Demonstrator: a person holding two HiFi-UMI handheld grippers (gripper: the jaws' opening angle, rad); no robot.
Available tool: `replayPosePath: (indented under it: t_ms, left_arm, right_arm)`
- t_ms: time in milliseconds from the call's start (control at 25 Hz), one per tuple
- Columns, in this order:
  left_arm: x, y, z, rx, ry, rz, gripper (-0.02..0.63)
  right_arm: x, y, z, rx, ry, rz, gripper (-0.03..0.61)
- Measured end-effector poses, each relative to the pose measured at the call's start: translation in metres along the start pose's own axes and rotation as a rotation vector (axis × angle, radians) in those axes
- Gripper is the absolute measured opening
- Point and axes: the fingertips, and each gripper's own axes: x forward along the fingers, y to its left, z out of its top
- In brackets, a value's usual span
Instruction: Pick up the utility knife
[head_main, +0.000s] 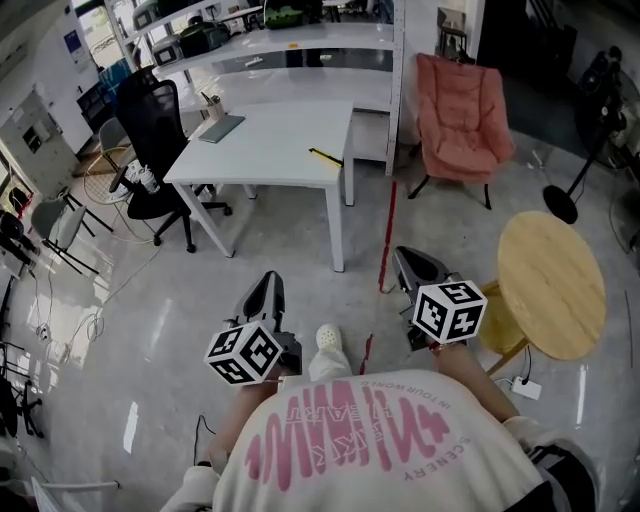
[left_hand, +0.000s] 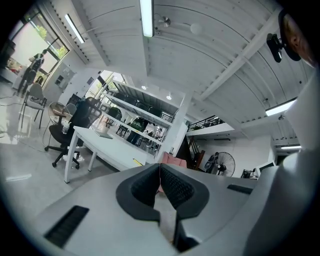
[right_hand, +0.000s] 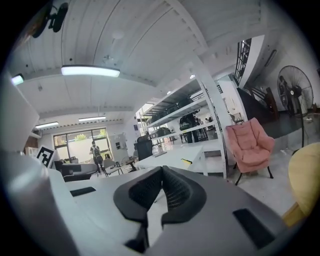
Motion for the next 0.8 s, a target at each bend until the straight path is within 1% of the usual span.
replayPosePath:
  t_ms: [160,280,440,680,800]
  left_arm:
    - [0.062,0.025,0.008,-0.013,0.003,-0.017,0.025]
    - [0.121,0.041,0.025,-0.011,0.005,-0.038,0.025]
    - [0.204,0.059,0.067,0.000,-0.004,-0.055,0.025]
    - [0.314,0.098,0.135,-0.002,-0.034,-0.075,0.025]
    - [0.366,0.120,0.165,0.007,-0.058,-0.089,0.025]
  right_arm:
    - [0.057,-0.022,0.006,-0.008,0.013,-0.002,0.012]
    - [0.111,-0.039,0.020,-0.009,0.025,0.001,0.012]
    - [0.190,-0.064,0.059,0.003,0.037,0.011,0.011]
    - [0.303,-0.091,0.127,-0.012,0.001,0.013,0.012]
    - [0.360,-0.104,0.155,-0.029,-0.019,0.018,0.012]
